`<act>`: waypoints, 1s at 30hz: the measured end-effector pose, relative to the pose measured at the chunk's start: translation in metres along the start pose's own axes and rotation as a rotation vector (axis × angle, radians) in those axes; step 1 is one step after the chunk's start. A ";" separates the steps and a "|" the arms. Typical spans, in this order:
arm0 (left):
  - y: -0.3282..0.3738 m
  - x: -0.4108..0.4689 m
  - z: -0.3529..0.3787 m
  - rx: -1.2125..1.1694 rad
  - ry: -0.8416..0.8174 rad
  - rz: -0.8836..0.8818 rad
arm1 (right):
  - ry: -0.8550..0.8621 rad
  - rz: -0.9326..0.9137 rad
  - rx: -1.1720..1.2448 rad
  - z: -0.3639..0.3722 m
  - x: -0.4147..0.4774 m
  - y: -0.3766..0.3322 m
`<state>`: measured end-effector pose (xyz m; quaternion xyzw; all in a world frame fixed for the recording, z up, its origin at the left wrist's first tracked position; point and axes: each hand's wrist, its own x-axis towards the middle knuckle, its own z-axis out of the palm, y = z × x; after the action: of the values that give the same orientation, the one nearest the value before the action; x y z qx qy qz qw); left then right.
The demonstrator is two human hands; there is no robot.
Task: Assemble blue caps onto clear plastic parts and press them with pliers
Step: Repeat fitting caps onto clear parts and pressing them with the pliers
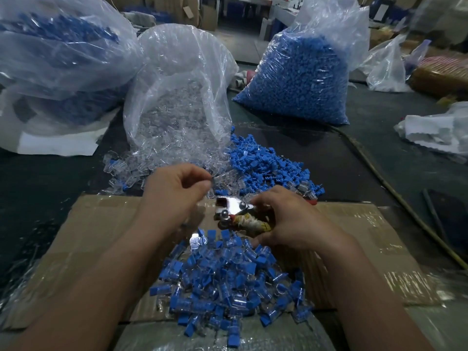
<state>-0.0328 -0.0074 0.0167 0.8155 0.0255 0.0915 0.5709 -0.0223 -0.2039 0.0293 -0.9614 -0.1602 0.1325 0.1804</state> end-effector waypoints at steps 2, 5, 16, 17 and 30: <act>-0.006 0.004 0.002 0.096 0.062 0.052 | -0.013 -0.006 -0.005 -0.001 0.001 0.001; -0.015 0.009 0.004 0.264 0.038 0.106 | -0.038 0.005 0.056 -0.003 -0.002 0.005; -0.034 0.028 0.009 0.664 -0.310 0.132 | 0.005 0.066 0.163 -0.005 -0.001 0.010; -0.035 0.029 0.009 0.696 -0.321 0.134 | 0.010 0.065 0.159 -0.004 -0.002 0.010; -0.034 0.023 0.011 0.635 -0.219 0.174 | 0.034 0.054 0.157 -0.003 -0.001 0.011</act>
<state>-0.0062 -0.0024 -0.0156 0.9566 -0.0784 0.0392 0.2781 -0.0198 -0.2148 0.0285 -0.9503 -0.1203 0.1332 0.2542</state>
